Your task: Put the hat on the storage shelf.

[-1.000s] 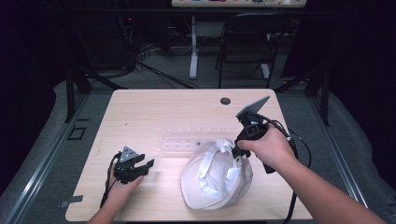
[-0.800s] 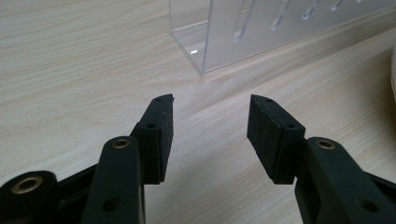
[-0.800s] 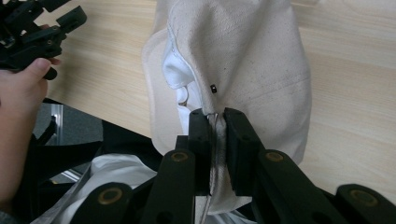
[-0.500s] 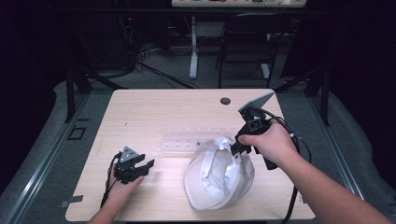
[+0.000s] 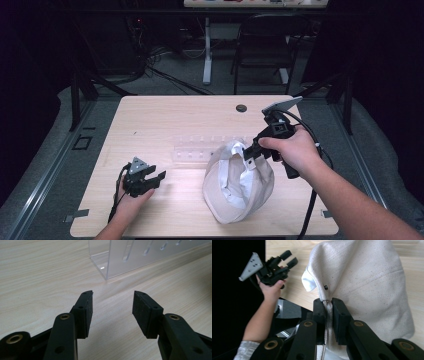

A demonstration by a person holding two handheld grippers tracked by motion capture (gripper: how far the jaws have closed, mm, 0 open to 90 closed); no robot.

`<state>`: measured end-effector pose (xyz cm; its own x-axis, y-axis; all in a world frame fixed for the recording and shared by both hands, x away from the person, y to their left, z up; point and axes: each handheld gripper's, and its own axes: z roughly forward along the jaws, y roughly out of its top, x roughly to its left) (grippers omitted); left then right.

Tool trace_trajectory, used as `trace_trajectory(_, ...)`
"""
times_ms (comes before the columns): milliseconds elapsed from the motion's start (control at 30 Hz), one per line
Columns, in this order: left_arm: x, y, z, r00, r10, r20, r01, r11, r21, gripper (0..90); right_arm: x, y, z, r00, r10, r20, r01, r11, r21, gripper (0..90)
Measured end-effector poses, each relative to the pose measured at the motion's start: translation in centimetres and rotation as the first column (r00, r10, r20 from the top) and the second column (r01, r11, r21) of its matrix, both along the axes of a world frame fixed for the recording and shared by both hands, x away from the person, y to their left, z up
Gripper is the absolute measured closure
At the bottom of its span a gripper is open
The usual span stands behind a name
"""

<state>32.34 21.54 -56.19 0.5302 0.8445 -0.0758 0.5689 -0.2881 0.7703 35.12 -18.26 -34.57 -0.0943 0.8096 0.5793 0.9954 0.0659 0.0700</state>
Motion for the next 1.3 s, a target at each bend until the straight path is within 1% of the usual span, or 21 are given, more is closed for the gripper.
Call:
trace_trajectory(67, 0.0, -0.1, -0.1, 1.0, 0.004, 0.009, -0.004, 1.0, -0.006, 51.3, 0.0, 0.0, 0.0, 0.9999, -0.013, 0.004, 0.013, 1.0, 0.017, 82.2)
trace_trajectory(100, 0.0, -0.1, 0.0, 1.0, 0.001, 0.009, -0.001, 1.0, -0.004, 51.3, 0.0, -0.1, 0.1, 1.0, -0.001, 0.003, 0.001, 1.0, 0.018, 82.2)
trace_trajectory(233, 0.0, -0.2, 0.0, 1.0, -0.003, 0.01, 0.003, 1.0, 0.0, 51.2, 0.1, -0.3, 0.1, 0.9999, -0.011, -0.002, 0.011, 0.999, 0.037, 82.3)
trace_trajectory(267, -0.1, -0.2, 0.0, 1.0, -0.006, 0.003, 0.006, 1.0, -0.001, 51.2, 0.1, -0.4, 0.1, 1.0, -0.008, -0.005, 0.008, 0.999, 0.047, 82.3)
trace_trajectory(333, -0.1, -0.2, 0.0, 1.0, -0.007, 0.003, 0.007, 1.0, -0.003, 51.1, 0.1, -0.5, 0.2, 0.9998, -0.02, -0.006, 0.021, 0.998, 0.061, 82.3)
trace_trajectory(367, -0.1, -0.2, 0.0, 0.9999, -0.007, 0.013, 0.007, 1.0, -0.001, 50.9, 0.1, -0.6, 0.2, 0.9996, -0.027, -0.005, 0.027, 0.997, 0.068, 82.3)
trace_trajectory(433, -0.2, -0.3, 0.0, 0.9999, -0.004, 0.013, 0.004, 1.0, -0.006, 50.8, 0.2, -0.7, 0.3, 0.9993, -0.037, -0.005, 0.037, 0.996, 0.079, 82.2)
trace_trajectory(500, -0.2, -0.3, 0.1, 0.9999, -0.012, 0.007, 0.012, 0.9999, 0.004, 50.8, 0.3, -0.8, 0.3, 0.9995, -0.029, -0.008, 0.03, 0.995, 0.097, 82.3)
trace_trajectory(667, -0.2, -0.3, 0.1, 0.9999, -0.012, 0.011, 0.012, 0.9999, 0.005, 50.7, 0.4, -0.9, 0.5, 0.9988, -0.05, -0.001, 0.049, 0.992, 0.118, 82.3)
trace_trajectory(767, -0.1, -0.3, 0.1, 0.9999, -0.012, 0.011, 0.012, 0.9999, 0.004, 50.7, 0.4, -1.1, 0.6, 0.9991, -0.043, -0.002, 0.043, 0.991, 0.129, 82.3)
trace_trajectory(800, -0.1, -0.3, 0.1, 0.9999, -0.012, 0.012, 0.012, 0.9999, 0.005, 50.7, 0.5, -1.0, 0.7, 0.9991, -0.042, 0.005, 0.041, 0.989, 0.142, 82.3)
trace_trajectory(833, -0.1, -0.3, 0.1, 0.9999, -0.012, 0.012, 0.012, 0.9999, 0.005, 50.7, 0.5, -1.0, 0.7, 0.9991, -0.042, 0.005, 0.041, 0.989, 0.142, 82.3)
trace_trajectory(933, -0.2, -0.3, 0.1, 0.9998, -0.013, 0.012, 0.013, 0.9999, 0.005, 50.7, 0.6, -1.1, 1.0, 0.9991, -0.042, 0.007, 0.04, 0.984, 0.176, 82.3)
trace_trajectory(1000, -0.2, -0.4, 0.1, 0.9998, -0.008, 0.018, 0.008, 1.0, 0.001, 50.7, 0.7, -1.1, 1.1, 0.9986, -0.051, 0.013, 0.048, 0.982, 0.183, 82.3)
trace_trajectory(1100, -0.2, -0.4, 0.2, 0.9997, -0.007, 0.023, 0.007, 1.0, -0.003, 50.6, 0.8, -1.2, 1.3, 0.9992, -0.038, 0.015, 0.034, 0.981, 0.193, 82.3)
trace_trajectory(1133, -0.2, -0.3, 0.3, 0.9996, -0.012, 0.024, 0.012, 0.9999, -0.002, 50.6, 0.8, -1.1, 1.3, 0.9986, -0.051, 0.016, 0.047, 0.979, 0.199, 82.3)
trace_trajectory(1167, -0.2, -0.3, 0.3, 0.9996, -0.012, 0.024, 0.012, 0.9999, -0.002, 50.6, 0.8, -1.1, 1.3, 0.9986, -0.051, 0.016, 0.047, 0.979, 0.199, 82.3)
trace_trajectory(1200, -0.3, -0.4, 0.4, 0.9996, -0.012, 0.026, 0.012, 0.9998, -0.015, 50.4, 0.9, -1.1, 1.4, 0.9983, -0.056, 0.017, 0.051, 0.975, 0.216, 82.3)
trace_trajectory(1233, -0.3, -0.4, 0.4, 0.9996, -0.012, 0.026, 0.012, 0.9998, -0.015, 50.3, 0.9, -1.2, 1.4, 0.9987, -0.047, 0.022, 0.041, 0.974, 0.221, 82.3)
trace_trajectory(1267, -0.5, -0.6, 0.6, 0.9991, -0.022, 0.036, 0.023, 0.9996, -0.018, 50.3, 0.9, -1.2, 1.4, 0.9987, -0.047, 0.022, 0.041, 0.974, 0.221, 82.3)
trace_trajectory(1300, -0.5, -0.7, 0.7, 0.9989, -0.027, 0.039, 0.028, 0.9994, -0.02, 49.8, 1.0, -1.2, 1.5, 0.9983, -0.048, 0.032, 0.039, 0.97, 0.24, 82.3)
